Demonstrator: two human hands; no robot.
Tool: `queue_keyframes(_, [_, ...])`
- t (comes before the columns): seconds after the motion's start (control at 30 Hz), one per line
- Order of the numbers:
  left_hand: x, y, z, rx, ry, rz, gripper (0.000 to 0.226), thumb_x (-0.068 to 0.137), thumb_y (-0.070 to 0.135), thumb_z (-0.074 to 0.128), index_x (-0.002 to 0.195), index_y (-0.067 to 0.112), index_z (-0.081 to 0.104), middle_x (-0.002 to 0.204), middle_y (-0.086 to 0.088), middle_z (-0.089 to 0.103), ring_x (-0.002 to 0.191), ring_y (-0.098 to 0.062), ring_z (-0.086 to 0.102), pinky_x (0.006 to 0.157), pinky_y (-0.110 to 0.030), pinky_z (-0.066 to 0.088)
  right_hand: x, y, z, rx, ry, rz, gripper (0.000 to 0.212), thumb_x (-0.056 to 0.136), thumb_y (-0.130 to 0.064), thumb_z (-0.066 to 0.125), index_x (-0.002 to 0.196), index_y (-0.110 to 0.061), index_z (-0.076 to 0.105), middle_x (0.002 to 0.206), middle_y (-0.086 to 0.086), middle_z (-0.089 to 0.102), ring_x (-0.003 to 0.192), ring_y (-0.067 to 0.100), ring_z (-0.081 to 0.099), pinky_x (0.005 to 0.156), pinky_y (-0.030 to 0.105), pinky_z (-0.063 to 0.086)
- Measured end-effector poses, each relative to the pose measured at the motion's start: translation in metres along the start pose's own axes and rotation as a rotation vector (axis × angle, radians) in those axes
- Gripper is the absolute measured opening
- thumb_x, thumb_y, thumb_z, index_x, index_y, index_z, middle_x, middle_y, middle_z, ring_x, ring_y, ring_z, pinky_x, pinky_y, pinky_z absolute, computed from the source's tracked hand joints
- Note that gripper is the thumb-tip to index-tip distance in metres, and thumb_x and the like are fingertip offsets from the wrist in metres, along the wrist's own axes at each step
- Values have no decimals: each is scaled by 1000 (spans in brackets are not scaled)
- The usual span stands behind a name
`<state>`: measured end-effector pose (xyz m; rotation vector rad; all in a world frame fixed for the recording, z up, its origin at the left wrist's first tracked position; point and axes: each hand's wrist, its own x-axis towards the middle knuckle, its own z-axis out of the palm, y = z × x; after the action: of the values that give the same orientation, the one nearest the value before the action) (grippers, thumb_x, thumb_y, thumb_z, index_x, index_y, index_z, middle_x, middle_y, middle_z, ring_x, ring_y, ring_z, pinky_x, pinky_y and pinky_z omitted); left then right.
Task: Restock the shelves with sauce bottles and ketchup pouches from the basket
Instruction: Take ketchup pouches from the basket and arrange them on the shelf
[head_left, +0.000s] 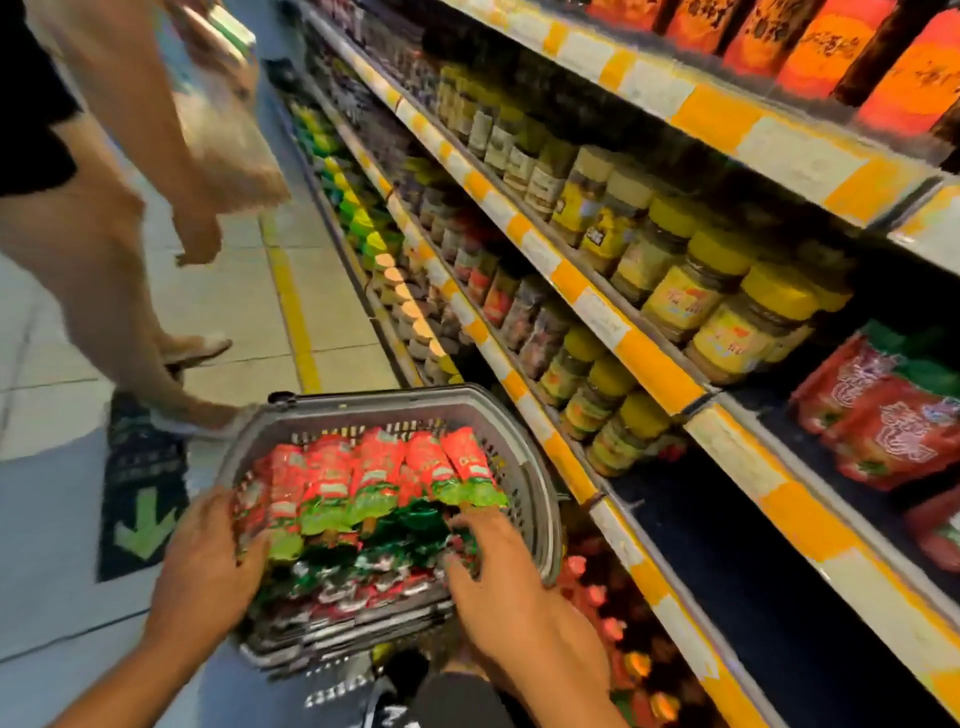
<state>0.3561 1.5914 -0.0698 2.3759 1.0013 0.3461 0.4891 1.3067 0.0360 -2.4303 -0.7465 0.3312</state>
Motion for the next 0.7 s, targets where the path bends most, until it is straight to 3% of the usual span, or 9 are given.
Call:
queue_keyframes(0.1, [4, 5, 9, -82, 1, -123, 63, 89, 26, 74, 138, 6, 41, 133, -20, 48, 119, -41, 50, 96, -57, 51, 19, -15, 27, 22, -98, -39, 36, 96, -27, 64, 131, -24, 59, 131, -11, 50, 124, 9, 49, 108, 22, 38])
queue_keyframes(0.23, [19, 8, 19, -173, -5, -295, 84, 96, 42, 65, 159, 9, 19, 157, -20, 34, 138, -42, 43, 105, -59, 48, 41, -28, 61, 32, -197, -68, 35, 98, -29, 64, 132, -25, 59, 128, -13, 50, 120, 4, 48, 102, 15, 35])
queue_keyframes(0.43, [24, 4, 32, -100, 45, -323, 90, 94, 60, 58, 159, 15, 15, 154, -15, 39, 133, -39, 50, 90, -59, 55, 83, -46, 110, 121, -277, 22, 34, 97, -32, 67, 129, -23, 62, 126, -8, 57, 111, 9, 55, 97, 23, 43])
queue_keyframes(0.7, [22, 0, 38, -51, 47, -320, 99, 93, 68, 52, 163, 18, 4, 161, -9, 29, 139, -31, 45, 93, -53, 56, 140, -82, 179, 348, -248, 156, 13, 93, -30, 71, 97, -17, 70, 92, -4, 71, 88, 16, 67, 82, 36, 55])
